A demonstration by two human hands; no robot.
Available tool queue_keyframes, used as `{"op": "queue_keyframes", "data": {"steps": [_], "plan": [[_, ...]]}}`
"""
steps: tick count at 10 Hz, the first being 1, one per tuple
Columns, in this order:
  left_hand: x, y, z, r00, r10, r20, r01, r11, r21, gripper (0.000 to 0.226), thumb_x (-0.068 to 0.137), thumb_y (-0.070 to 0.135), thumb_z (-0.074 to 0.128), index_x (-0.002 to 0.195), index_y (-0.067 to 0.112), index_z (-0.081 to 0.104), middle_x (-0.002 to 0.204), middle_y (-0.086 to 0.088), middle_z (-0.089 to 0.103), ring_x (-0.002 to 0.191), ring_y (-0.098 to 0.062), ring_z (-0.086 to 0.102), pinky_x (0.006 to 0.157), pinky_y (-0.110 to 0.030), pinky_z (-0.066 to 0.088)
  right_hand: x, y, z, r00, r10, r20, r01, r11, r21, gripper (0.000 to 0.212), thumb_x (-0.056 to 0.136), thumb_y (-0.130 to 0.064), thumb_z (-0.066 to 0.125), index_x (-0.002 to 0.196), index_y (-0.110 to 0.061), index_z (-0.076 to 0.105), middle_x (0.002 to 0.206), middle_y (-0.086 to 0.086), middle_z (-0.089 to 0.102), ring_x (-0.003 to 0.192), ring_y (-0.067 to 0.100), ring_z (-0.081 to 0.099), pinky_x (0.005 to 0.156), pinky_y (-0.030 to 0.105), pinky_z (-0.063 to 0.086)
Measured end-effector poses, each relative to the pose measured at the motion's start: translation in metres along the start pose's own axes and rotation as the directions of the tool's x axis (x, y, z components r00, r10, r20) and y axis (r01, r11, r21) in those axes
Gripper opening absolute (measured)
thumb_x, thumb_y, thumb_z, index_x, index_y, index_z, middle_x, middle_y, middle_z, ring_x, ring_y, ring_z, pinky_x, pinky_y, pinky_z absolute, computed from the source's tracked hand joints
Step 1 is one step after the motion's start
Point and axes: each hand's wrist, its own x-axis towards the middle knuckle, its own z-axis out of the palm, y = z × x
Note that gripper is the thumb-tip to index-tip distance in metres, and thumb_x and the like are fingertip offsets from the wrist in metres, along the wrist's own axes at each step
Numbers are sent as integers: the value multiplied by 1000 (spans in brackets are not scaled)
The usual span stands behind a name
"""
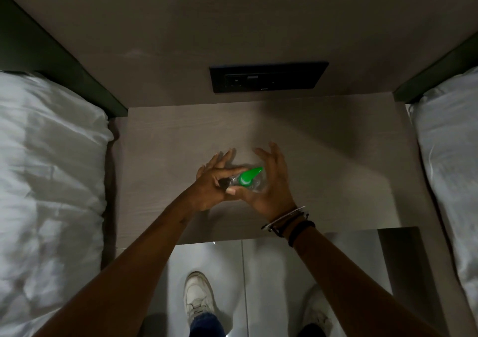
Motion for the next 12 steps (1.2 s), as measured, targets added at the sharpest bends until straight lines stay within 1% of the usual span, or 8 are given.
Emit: {"op": "queue_keyframes", "data": {"steps": [1,2,4,5,7,10,11,12], "plan": [[0,0,0,1000,3,6,-2,1000,-13,72,71,32,77,125,55,35,147,25,-3,140,-6,-13,115,-52,-9,-1,3,-5,995,-104,1,104,995,6,51,64,-25,83,108,-13,61,147,14,38,136,36,30,105,65,30],[1,1,-1,1000,-26,-5,26,999,-19,72,71,31,77,130,45,38,146,24,-2,138,-5,-10,118,-57,-5,0,-3,-4,989,-85,-117,76,994,-77,39,57,-25,86,86,-12,63,128,10,57,126,31,44,98,60,38],[2,3,-3,1000,9,18,-9,1000,5,73,71,27,77,126,50,35,155,16,3,146,-17,-8,118,-61,1,-9,0,-7,994,30,-102,-32,999,-25,87,52,-41,87,124,-17,47,148,14,31,136,29,29,108,55,33],[5,0,-3,1000,20,16,-20,1000,-13,75,69,24,78,126,50,36,149,21,2,146,-15,-8,118,-61,3,-8,-4,-20,996,-42,-78,43,999,12,86,59,-34,86,131,-15,44,150,18,29,138,33,27,107,61,33],[6,-3,-3,999,12,43,-12,1000,-5,75,70,24,78,127,49,38,155,17,3,144,-11,-10,118,-60,2,-4,-24,-33,961,-261,-86,223,923,-313,22,69,-38,77,76,-17,71,132,8,57,130,30,41,100,59,35],[3,9,-7,1000,-4,6,4,999,-50,57,66,21,81,84,67,52,159,6,13,147,-19,-5,118,-59,2,-21,-54,-11,975,-54,-216,-62,865,-498,34,77,-40,64,68,-8,69,121,11,64,124,31,48,97,53,37],[3,13,-5,999,-32,-13,32,999,-2,65,66,23,82,115,53,50,159,5,12,147,-20,-2,119,-58,5,-22,-55,-16,978,-15,-207,-106,821,-562,53,78,-59,53,74,-9,70,127,14,60,126,34,44,100,59,34],[-7,19,-16,993,-113,21,108,980,168,102,65,36,81,139,53,12,161,4,-4,147,-22,-8,118,-55,-2,-36,-61,-36,981,47,-188,-153,782,-604,78,75,-79,31,79,-11,69,126,17,59,127,36,43,102,66,28]]}}
